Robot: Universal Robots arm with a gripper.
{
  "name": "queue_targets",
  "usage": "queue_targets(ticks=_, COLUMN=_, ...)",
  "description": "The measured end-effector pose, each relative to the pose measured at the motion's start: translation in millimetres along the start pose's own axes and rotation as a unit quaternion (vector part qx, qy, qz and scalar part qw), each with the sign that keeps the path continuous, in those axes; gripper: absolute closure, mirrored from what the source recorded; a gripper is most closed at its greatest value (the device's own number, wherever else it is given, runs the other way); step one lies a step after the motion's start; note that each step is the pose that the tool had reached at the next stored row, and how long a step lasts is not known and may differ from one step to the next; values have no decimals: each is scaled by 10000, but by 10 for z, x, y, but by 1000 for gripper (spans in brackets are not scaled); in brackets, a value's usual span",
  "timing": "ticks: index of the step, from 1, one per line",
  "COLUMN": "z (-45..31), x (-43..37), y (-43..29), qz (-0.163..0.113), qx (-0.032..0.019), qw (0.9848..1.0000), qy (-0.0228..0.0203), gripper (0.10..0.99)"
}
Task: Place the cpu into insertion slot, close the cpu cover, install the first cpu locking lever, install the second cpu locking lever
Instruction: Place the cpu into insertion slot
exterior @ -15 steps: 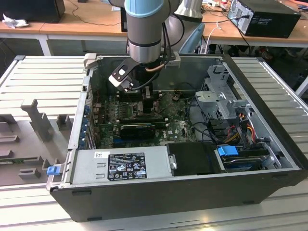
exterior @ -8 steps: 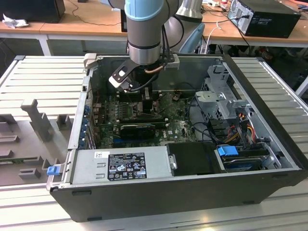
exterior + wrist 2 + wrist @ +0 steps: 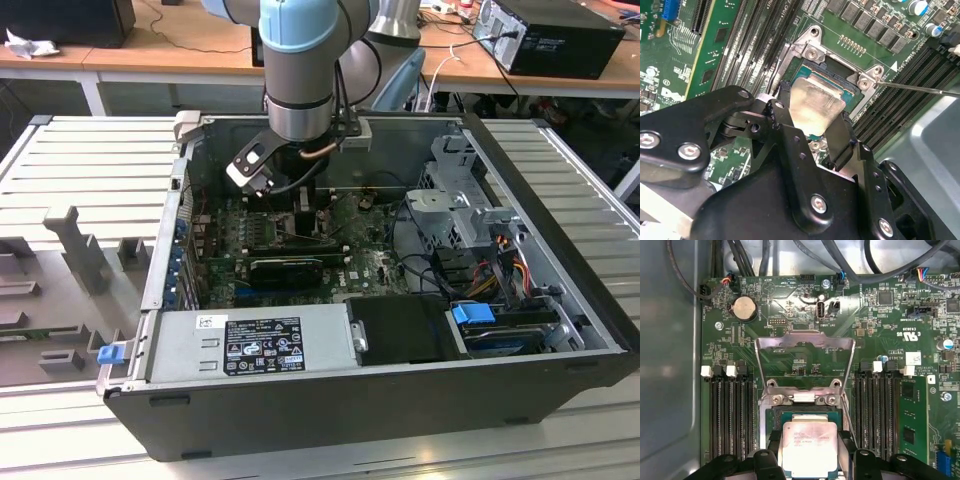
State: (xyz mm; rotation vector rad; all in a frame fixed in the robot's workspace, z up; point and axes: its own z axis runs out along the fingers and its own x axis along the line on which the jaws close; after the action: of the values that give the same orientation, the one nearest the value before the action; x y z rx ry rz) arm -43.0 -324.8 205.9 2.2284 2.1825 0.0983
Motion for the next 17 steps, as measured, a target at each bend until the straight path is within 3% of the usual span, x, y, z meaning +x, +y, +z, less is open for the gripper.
queue_targets(ticks=5, z=43, x=16, y=-3, qz=-2, qx=1, qw=10000, qy=-7, gripper=557)
queue_targets(ticks=12, z=45, x=17, y=-3, qz=-1, qx=-1, qw=10000, qy=-6, gripper=549)
queue_targets(ticks=13, z=44, x=18, y=-3, qz=0, qx=0, qw=10000, qy=-7, gripper=482)
queue_targets(ticks=17, z=48, x=60, y=25, qz=-3, qx=0, qw=10000, qy=-6, gripper=482)
